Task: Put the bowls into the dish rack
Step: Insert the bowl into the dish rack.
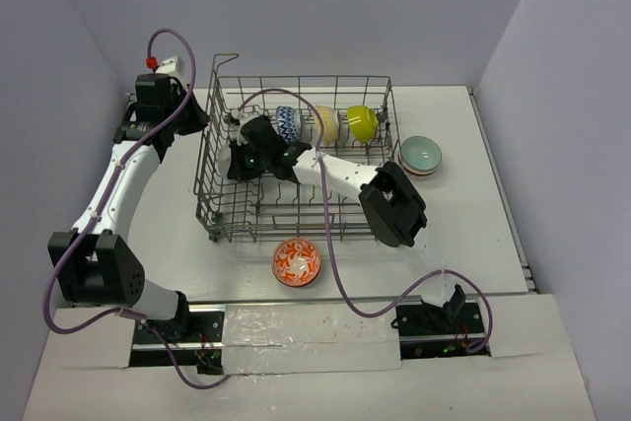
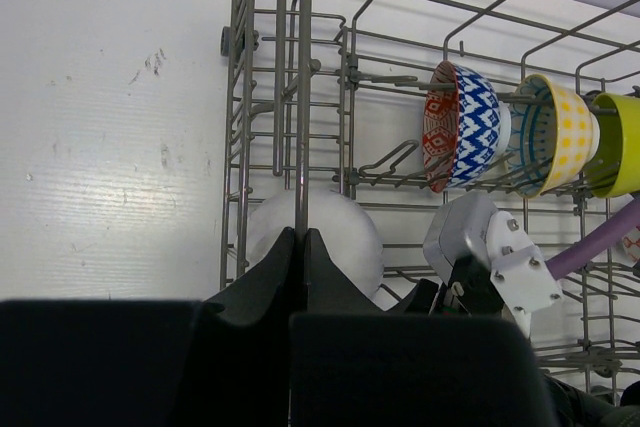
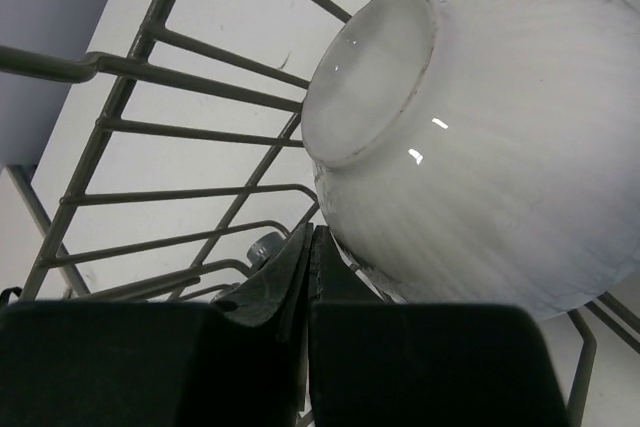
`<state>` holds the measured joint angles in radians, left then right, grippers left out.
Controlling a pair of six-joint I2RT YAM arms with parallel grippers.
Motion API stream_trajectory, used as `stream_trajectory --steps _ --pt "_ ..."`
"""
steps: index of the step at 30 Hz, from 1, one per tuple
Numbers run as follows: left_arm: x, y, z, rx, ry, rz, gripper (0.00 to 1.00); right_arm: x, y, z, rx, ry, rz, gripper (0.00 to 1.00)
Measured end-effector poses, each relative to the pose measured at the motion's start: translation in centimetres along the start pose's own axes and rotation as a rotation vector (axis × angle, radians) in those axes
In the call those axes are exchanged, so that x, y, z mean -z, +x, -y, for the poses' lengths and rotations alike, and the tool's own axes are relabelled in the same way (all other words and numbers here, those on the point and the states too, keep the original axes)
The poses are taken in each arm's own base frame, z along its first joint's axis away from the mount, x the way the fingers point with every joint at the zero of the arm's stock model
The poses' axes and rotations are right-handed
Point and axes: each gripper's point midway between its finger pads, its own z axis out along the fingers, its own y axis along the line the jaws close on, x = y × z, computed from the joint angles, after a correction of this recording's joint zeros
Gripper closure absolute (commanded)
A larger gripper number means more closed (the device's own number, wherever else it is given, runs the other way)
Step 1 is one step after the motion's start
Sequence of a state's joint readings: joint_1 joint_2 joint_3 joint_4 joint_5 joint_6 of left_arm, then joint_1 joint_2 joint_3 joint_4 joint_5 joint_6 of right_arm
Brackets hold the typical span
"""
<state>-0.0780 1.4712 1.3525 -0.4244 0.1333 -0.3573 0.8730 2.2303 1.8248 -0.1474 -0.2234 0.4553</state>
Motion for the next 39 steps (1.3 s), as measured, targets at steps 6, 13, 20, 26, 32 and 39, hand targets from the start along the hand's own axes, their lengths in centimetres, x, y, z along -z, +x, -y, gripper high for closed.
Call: stream_trajectory --steps 6,13,20,26,32,39 --pt "0.0 0.0 0.0 -0.001 0.001 0.001 1.0 -0.2 -1.3 0.2 0.002 0.036 0.018 1.0" --pt "0.0 0.0 0.0 -0.002 0.001 0.001 1.0 -0.4 -1.5 0.7 0.001 0.06 0.024 1.0" --pt "0.0 0.0 0.0 -0.002 0.001 0.001 1.0 -0.2 -1.6 2.0 -0.003 0.104 0.023 1.0" --pt "0.0 0.0 0.0 -0.002 0.001 0.001 1.0 -0.2 -1.9 3.6 -0.012 0.141 0.03 1.0" --pt "0.0 0.0 0.0 -0.002 0.001 0.001 1.0 -0.3 -1.7 5.1 -0.023 0.179 0.021 1.0" --pt "0.0 0.0 0.0 -0.002 0.001 0.0 1.0 -0.3 -2.6 5.5 -0.03 0.19 0.031 1.0"
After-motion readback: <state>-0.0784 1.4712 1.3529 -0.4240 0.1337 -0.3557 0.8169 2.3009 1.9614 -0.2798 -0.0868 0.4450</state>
